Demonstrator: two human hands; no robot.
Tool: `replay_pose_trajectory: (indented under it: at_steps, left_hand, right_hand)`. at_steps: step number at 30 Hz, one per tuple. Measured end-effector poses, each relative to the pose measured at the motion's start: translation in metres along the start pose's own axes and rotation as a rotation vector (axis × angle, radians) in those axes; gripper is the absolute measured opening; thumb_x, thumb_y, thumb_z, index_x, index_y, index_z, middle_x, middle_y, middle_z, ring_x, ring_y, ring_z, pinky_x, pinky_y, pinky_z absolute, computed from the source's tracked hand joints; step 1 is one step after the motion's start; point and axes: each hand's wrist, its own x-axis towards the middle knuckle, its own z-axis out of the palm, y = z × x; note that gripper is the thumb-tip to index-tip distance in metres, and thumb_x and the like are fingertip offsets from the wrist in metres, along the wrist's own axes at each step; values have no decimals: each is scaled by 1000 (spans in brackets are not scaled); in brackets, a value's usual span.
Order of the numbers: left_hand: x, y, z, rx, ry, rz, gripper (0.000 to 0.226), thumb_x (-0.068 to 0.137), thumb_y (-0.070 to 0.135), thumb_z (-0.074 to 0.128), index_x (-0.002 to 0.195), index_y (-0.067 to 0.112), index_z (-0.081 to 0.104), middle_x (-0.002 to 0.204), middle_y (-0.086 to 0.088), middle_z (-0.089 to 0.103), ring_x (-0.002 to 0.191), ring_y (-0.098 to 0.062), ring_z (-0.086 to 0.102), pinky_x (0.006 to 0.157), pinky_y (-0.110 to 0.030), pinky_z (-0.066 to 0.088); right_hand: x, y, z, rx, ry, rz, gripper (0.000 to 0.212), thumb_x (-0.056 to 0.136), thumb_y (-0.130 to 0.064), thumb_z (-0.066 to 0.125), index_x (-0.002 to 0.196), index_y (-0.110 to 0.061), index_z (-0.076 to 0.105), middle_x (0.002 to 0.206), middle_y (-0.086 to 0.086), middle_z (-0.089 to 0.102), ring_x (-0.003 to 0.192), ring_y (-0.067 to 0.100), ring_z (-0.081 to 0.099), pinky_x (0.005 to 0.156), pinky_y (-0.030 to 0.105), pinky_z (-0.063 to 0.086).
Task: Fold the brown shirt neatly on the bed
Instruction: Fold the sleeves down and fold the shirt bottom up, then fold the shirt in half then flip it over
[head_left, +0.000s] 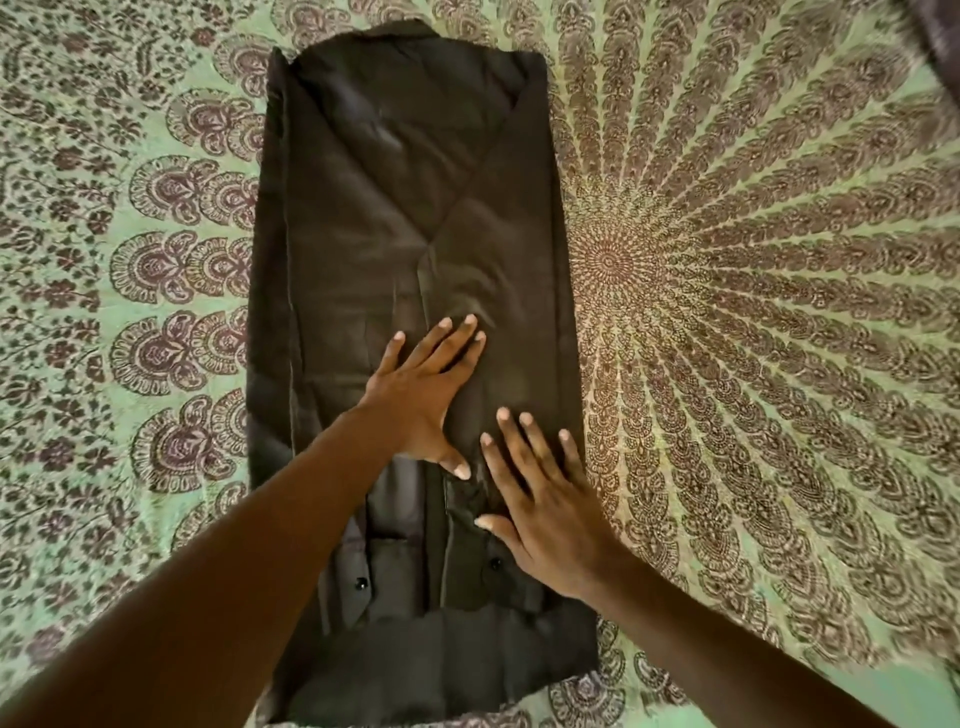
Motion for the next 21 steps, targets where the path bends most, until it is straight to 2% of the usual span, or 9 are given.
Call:
replay_pose_trajectory:
  at_steps: [2,6,11,13,15,18,21]
  left_hand:
    - [1,0,-2,18,-16,10,161,50,85,76,155,27,-32,158,9,-46,150,-19,-36,124,-62,-6]
    - [-3,1,-5,39,-1,33,159,53,79,81,159,21,-23,162,3,-40,151,-24,-33,124,-59,-4]
    - [-22,12,0,23,87,45,131,73,65,76,163,18,-6,167,3,-30,154,-25,-28,125,-59,-2]
    - [-34,18,9,43,74,59,122,79,72,64,163,21,-8,168,4,-28,154,-23,-27,124,-59,-5]
    - [-45,21,21,162,60,58,121,82,78,55,161,21,-16,167,2,-30,155,-24,-25,123,-60,-4]
    - [-51,19,28,242,73,28,119,82,85,44,160,23,-21,166,3,-33,157,-24,-18,121,-62,5]
    - [-51,22,27,248,62,10,118,83,86,42,160,23,-22,166,3,-32,157,-27,-14,120,-62,12]
  right_hand:
    - [0,3,0,8,19,-22,81,104,-67,29,165,-16,14,174,9,-4,161,28,-2,125,61,16]
    - [13,14,-4,61,53,156,85,102,-68,30,166,-16,9,174,8,-8,160,30,-9,127,59,3]
    - [13,0,-2,-11,37,75,83,101,-70,26,165,-17,17,174,10,0,160,31,-3,123,68,5]
    - [10,-3,-4,-8,17,36,79,102,-68,24,164,-20,18,174,10,1,161,31,-2,122,69,6]
    - [5,-1,-4,3,7,27,76,103,-67,24,165,-24,17,174,8,-1,161,30,-4,123,68,5]
    - [-11,-5,1,14,-3,-30,75,104,-65,27,165,-23,14,174,9,-4,161,30,-4,125,64,7]
    - [-31,-16,7,33,-17,-121,73,106,-60,28,165,-20,14,174,10,-4,161,30,-4,125,62,14]
